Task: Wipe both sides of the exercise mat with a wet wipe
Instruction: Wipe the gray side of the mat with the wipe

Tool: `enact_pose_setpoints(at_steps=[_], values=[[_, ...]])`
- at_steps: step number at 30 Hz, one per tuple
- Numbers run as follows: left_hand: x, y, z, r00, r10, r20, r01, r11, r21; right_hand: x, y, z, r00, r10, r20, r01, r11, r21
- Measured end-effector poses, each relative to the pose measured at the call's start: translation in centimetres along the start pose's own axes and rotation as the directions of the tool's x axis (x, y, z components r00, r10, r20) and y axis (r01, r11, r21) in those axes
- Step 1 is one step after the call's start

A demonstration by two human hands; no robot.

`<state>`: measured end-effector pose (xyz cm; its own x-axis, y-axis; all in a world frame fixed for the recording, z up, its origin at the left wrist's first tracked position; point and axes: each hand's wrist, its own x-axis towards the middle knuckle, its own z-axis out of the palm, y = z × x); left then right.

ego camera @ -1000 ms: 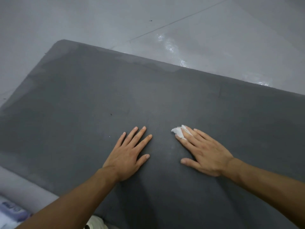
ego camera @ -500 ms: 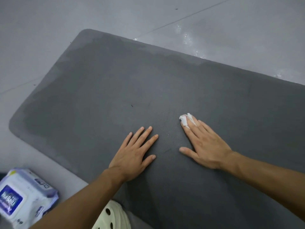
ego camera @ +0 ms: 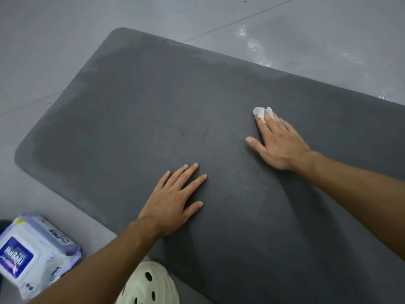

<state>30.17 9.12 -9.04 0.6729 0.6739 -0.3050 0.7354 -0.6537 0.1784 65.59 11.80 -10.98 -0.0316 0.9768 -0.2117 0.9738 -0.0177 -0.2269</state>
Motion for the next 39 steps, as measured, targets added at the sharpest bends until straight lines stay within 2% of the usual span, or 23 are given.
enact_pose_setpoints(at_steps=[4,8,15,18,20,23,25,32,34,36,39], values=[[-1.6,-1.1,0.0,0.998,-0.068,-0.003,0.068,0.998,-0.017,0.9,-1.7,0.5,1.000,0.012,-0.021,-0.010,0.997,0.070],[-2.2,-2.0,0.0,0.996,-0.089,-0.014,0.088,0.996,-0.020,-2.6,-4.5,1.5,0.980,-0.200,0.015,0.200,0.980,0.003],[-2.2,-2.8,0.2,0.997,-0.082,-0.004,0.082,0.996,0.033,-9.1,-7.0,2.7,0.840,-0.502,0.205,0.525,0.848,-0.073],[-2.3,-2.7,0.2,0.996,-0.091,-0.005,0.091,0.996,0.018,-9.0,-6.4,2.5,0.789,-0.580,0.203,0.602,0.795,-0.070],[-2.2,-2.8,0.1,0.995,-0.100,0.013,0.100,0.995,0.011,-7.8,-5.4,2.2,0.811,-0.560,0.171,0.579,0.811,-0.091],[-2.0,-3.3,0.1,0.990,-0.141,-0.012,0.141,0.990,-0.009,-4.9,-4.0,1.2,0.925,-0.371,0.078,0.377,0.922,-0.089],[-1.9,-3.8,0.1,0.978,-0.208,-0.028,0.206,0.977,-0.062,-2.8,-3.7,0.5,0.968,-0.250,0.035,0.252,0.965,-0.075],[-2.6,-4.6,0.0,0.953,-0.303,-0.007,0.301,0.948,-0.102,2.9,-8.1,0.4,0.998,-0.044,0.040,0.041,0.996,0.075],[-2.8,-4.7,0.0,0.948,-0.318,-0.005,0.316,0.943,-0.109,3.5,-10.0,0.3,0.994,-0.096,0.053,0.093,0.993,0.069],[-3.0,-4.9,0.1,0.944,-0.330,-0.009,0.327,0.938,-0.114,3.1,-12.1,0.5,0.973,-0.216,0.075,0.213,0.976,0.055],[-3.4,-5.2,0.3,0.939,-0.343,-0.014,0.338,0.932,-0.132,0.0,-14.3,1.8,0.901,-0.422,0.101,0.418,0.907,0.056]])
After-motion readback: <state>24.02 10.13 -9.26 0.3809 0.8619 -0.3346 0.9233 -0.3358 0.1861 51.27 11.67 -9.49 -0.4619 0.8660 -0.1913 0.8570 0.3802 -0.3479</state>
